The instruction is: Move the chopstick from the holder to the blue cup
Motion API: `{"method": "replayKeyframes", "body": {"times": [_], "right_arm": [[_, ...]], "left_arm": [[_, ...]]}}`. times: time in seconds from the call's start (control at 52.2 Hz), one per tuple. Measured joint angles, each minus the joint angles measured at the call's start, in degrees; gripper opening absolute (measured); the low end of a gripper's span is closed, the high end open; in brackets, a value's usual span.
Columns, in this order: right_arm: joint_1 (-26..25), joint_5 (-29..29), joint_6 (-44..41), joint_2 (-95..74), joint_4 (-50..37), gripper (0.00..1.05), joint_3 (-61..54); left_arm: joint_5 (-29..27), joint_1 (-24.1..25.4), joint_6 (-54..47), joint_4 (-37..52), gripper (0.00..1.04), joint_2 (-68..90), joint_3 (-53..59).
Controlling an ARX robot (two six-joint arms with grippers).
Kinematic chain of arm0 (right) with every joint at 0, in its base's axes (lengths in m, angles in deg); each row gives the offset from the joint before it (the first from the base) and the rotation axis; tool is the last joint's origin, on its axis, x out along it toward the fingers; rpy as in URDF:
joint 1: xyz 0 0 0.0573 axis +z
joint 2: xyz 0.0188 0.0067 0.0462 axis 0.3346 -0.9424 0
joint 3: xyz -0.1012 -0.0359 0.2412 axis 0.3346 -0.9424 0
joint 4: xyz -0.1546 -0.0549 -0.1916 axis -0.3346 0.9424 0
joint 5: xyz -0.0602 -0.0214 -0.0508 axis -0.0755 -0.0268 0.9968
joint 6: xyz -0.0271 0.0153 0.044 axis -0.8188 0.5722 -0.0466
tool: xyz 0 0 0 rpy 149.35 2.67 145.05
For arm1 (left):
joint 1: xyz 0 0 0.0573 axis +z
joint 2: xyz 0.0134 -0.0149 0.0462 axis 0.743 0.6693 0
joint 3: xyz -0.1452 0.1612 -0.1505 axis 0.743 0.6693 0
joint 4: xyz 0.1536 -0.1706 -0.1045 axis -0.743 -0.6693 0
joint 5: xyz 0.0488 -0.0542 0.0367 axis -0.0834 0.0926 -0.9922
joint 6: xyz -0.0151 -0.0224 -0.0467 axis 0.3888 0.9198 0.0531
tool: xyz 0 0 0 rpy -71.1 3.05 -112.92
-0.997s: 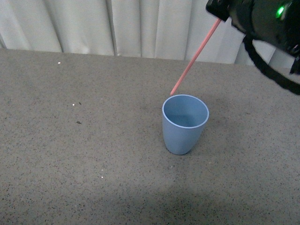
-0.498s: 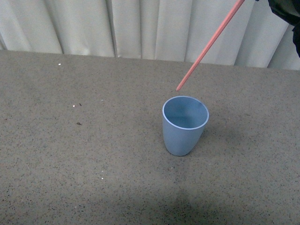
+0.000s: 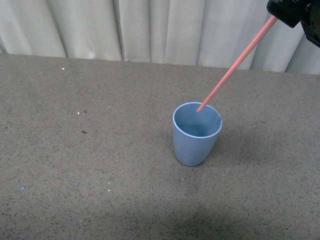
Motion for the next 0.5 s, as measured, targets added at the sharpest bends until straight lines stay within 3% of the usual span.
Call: {"method": "replayKeyframes", "body": {"times": [0.498], "right_arm": [[-1.01, -0.13, 1.90, -3.91, -0.15, 0.03, -0.02]], "left_arm": [[0.00, 0.00, 0.00, 0.00, 0.98, 0.00, 0.00]]}}
